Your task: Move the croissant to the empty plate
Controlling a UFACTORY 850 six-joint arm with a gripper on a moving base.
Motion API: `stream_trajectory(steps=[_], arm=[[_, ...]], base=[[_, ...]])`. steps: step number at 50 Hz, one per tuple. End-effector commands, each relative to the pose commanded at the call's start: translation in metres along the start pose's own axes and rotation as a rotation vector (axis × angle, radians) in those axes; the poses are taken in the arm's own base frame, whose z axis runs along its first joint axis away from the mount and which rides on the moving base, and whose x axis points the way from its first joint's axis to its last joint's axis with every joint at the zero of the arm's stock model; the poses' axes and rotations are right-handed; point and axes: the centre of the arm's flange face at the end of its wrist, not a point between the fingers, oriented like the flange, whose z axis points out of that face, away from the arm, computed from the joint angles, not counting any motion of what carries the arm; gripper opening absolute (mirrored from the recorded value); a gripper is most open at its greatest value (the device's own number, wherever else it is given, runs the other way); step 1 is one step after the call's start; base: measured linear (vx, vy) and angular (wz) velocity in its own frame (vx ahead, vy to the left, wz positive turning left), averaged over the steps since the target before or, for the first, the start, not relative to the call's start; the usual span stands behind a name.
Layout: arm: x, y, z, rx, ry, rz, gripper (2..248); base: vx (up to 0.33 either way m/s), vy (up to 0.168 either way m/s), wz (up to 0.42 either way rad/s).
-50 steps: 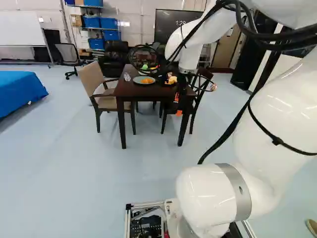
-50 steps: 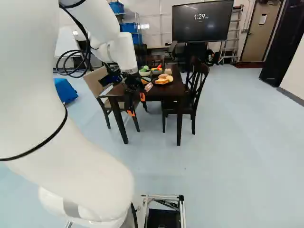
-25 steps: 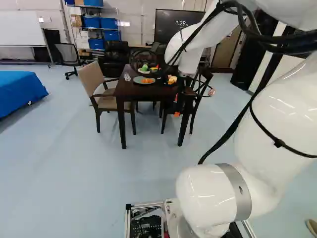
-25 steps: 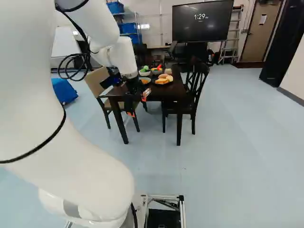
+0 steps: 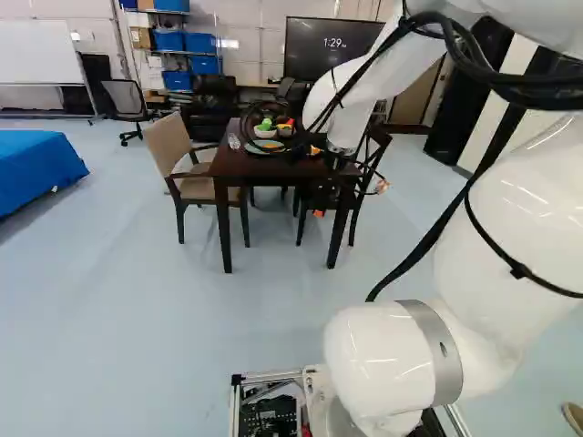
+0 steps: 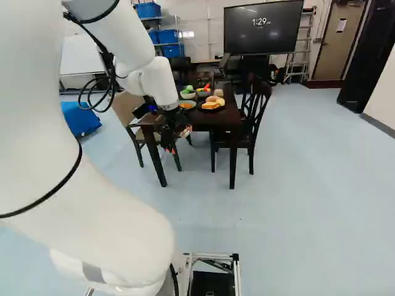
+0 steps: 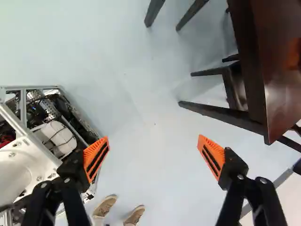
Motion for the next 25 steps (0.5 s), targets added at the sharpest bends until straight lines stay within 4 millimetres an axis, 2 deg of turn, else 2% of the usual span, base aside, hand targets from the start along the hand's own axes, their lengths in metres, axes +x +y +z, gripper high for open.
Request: stream_trajectory(steps=[25], arm=[[-0.011, -0.025, 0.024, -0.140, 0.093, 0.202, 247]], base=[[0.000, 0.000, 0.000]])
